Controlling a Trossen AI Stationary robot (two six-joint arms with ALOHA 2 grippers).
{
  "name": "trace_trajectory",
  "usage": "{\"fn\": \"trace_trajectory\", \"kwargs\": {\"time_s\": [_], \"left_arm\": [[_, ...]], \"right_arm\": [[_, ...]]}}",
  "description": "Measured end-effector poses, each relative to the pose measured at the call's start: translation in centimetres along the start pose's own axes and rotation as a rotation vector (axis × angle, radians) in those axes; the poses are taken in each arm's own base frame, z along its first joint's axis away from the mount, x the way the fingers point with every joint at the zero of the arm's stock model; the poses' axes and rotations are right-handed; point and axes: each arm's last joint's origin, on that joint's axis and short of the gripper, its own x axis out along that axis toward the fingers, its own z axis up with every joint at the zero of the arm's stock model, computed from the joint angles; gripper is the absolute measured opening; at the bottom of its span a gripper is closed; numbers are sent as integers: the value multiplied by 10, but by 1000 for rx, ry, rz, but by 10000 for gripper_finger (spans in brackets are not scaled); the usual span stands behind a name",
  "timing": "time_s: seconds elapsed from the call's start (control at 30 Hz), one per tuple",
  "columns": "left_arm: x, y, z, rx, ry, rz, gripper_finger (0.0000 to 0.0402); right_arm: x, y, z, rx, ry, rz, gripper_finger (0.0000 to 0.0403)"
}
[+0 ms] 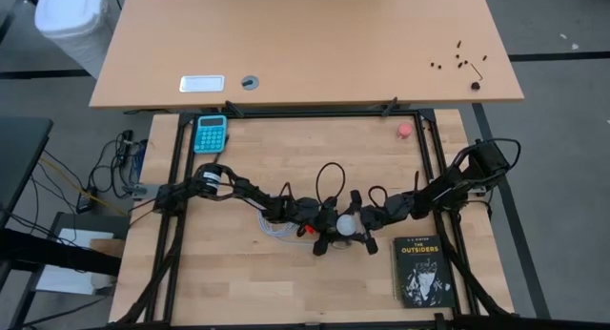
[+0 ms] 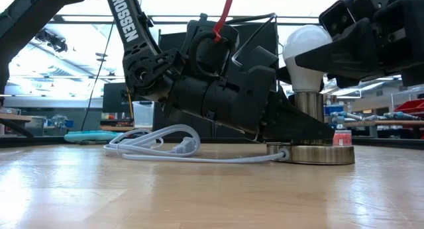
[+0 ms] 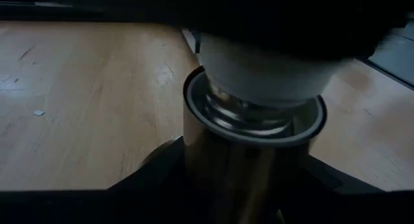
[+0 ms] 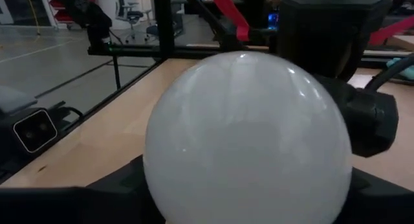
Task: Screw lightbulb
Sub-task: Insert the lightbulb into the lamp
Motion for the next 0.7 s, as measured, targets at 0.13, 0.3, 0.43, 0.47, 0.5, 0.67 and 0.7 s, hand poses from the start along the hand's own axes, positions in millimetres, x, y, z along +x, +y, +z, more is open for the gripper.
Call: {"fn": "trace_trajectory", "kwargs": {"time_s": [0.13, 0.3, 0.43, 0.47, 0.5, 0.67, 0.7], "left_arm": [[0, 0, 0, 0, 0, 0, 193], [0, 0, 0, 0, 0, 0, 193], [0, 0, 0, 0, 0, 0, 193], [0, 0, 0, 0, 0, -1, 193], [0, 0, 0, 0, 1, -1, 193], [0, 0, 0, 0, 0, -1, 193], [0, 0, 0, 0, 1, 0, 193]], "right_arm": [[-1, -1, -6, -5, 57, -6, 297], [-2, -1, -6, -4, 77, -4, 329], [-8, -1, -3, -7, 145, -30, 344], [-10, -2, 0, 0, 153, -32, 346], [-13, -2, 3, 6, 158, -34, 347], [-26, -2, 11, 47, 264, -45, 348], [-28, -3, 13, 57, 300, -49, 348]]}}
